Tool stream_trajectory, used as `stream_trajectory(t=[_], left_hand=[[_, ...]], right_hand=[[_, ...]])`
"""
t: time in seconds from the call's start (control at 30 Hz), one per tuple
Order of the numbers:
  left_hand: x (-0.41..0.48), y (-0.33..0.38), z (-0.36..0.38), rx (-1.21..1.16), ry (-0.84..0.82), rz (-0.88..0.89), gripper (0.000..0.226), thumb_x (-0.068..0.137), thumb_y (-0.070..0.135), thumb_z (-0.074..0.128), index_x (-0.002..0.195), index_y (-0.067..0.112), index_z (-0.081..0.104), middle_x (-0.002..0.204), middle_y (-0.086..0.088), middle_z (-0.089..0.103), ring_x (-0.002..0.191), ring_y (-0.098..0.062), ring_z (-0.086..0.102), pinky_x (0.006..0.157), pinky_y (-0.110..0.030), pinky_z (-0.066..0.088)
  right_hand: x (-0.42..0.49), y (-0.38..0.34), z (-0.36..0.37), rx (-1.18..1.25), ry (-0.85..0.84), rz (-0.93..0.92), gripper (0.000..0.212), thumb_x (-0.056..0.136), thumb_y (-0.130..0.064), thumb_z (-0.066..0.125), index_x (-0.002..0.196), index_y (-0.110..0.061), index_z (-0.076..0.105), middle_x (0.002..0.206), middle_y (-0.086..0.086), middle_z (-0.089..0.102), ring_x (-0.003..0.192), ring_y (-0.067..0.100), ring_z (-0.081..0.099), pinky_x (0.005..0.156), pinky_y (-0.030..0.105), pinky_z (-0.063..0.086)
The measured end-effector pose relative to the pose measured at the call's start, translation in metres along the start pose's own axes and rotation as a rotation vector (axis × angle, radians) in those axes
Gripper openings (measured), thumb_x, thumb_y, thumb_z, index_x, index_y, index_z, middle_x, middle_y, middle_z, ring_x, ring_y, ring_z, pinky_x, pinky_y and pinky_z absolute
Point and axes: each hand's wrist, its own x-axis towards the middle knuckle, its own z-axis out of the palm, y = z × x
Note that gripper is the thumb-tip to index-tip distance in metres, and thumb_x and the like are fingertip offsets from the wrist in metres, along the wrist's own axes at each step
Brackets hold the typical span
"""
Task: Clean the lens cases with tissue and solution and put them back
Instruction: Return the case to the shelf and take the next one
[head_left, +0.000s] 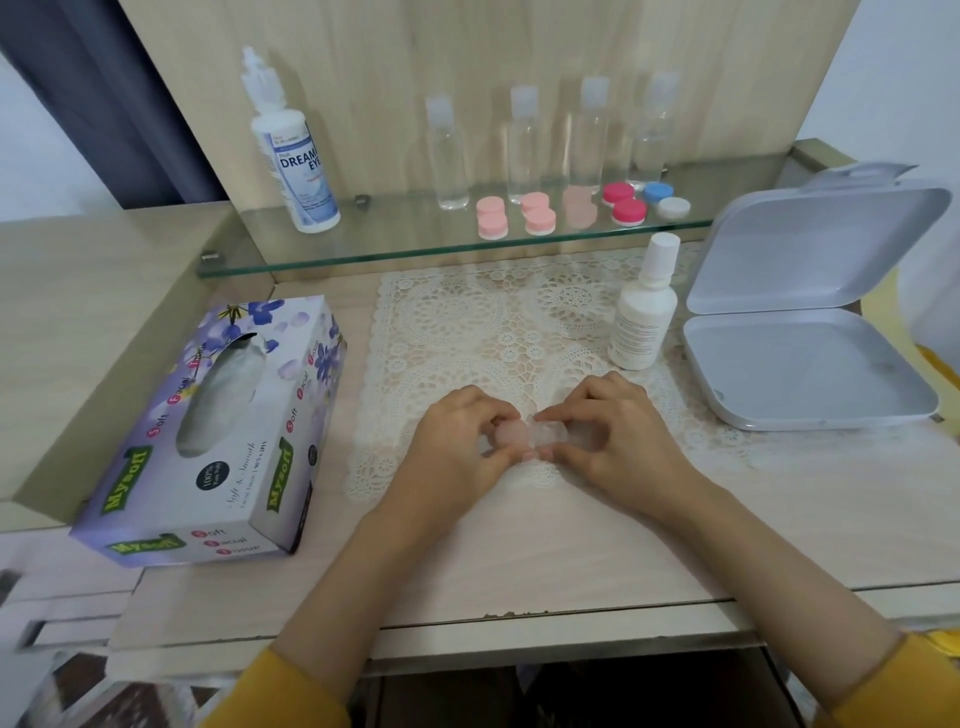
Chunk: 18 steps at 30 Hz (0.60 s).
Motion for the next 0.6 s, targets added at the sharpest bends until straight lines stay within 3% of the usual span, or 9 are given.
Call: stream_trajectory(t=[0.07,0.13,0.2,0.33,0.47,0.6], left_hand=[[0.0013,0.0002,-0.0022,-0.003,-0.07,0.013,0.03,0.073,0.011,0.074,0.103,0.012,0.07,0.095,0.001,0.065,0.091,-0.014,0.058,0.087,-0.024,0.043],[0.002,-0.0022,-0.0051,-0.023,-0.129,-0.005,0.035,0.076,0.007,0.071,0.109,0.017,0.067,0.101,0.006,0.065,0.097,-0.01,0.056,0.092,-0.019,0.038],[0.0011,-0.0024,-0.0058,-0.053,-0.098,-0.043,0.039,0.071,0.017,0.077,0.109,0.018,0.066,0.096,0.009,0.063,0.09,-0.004,0.055,0.089,-0.015,0.038],[-0.0025,0.003,0.0018,-0.028,0.06,-0.109,0.037,0.06,0.035,0.082,0.083,0.011,0.064,0.079,0.004,0.06,0.075,-0.004,0.052,0.071,-0.012,0.039],[-0.0014,0.0042,0.0018,-0.025,0.002,-0.054,0.024,0.071,0.015,0.077,0.092,0.008,0.068,0.086,0.003,0.058,0.08,-0.01,0.052,0.076,-0.009,0.036],[0.0006,0.0032,0.0014,-0.028,-0.049,-0.029,0.028,0.073,0.011,0.074,0.101,0.011,0.069,0.09,0.007,0.055,0.083,-0.006,0.05,0.086,-0.021,0.039]], right_hand=[[-0.0001,-0.0007,-0.0006,0.012,-0.004,0.013,0.032,0.064,-0.042,0.066,0.089,-0.024,0.074,0.075,-0.006,0.055,0.078,0.018,0.047,0.077,0.03,0.029],[-0.0004,-0.001,-0.0009,0.017,-0.001,0.018,0.032,0.064,-0.041,0.066,0.09,-0.024,0.074,0.075,-0.005,0.056,0.079,0.019,0.048,0.077,0.03,0.029],[-0.0009,-0.0012,-0.0008,0.011,0.002,0.017,0.034,0.063,-0.041,0.066,0.09,-0.023,0.074,0.075,-0.005,0.055,0.079,0.02,0.049,0.077,0.031,0.03],[-0.0011,-0.0015,-0.0006,0.017,0.003,0.022,0.034,0.063,-0.041,0.066,0.091,-0.023,0.074,0.075,-0.008,0.053,0.081,0.019,0.049,0.079,0.03,0.029],[-0.001,-0.0022,-0.0007,0.023,-0.004,0.038,0.034,0.062,-0.042,0.066,0.09,-0.023,0.074,0.075,-0.008,0.053,0.081,0.018,0.048,0.079,0.031,0.031],[-0.0011,-0.0031,-0.0014,0.034,-0.013,0.049,0.033,0.063,-0.041,0.066,0.09,-0.023,0.074,0.075,-0.006,0.055,0.08,0.019,0.049,0.079,0.03,0.031]])
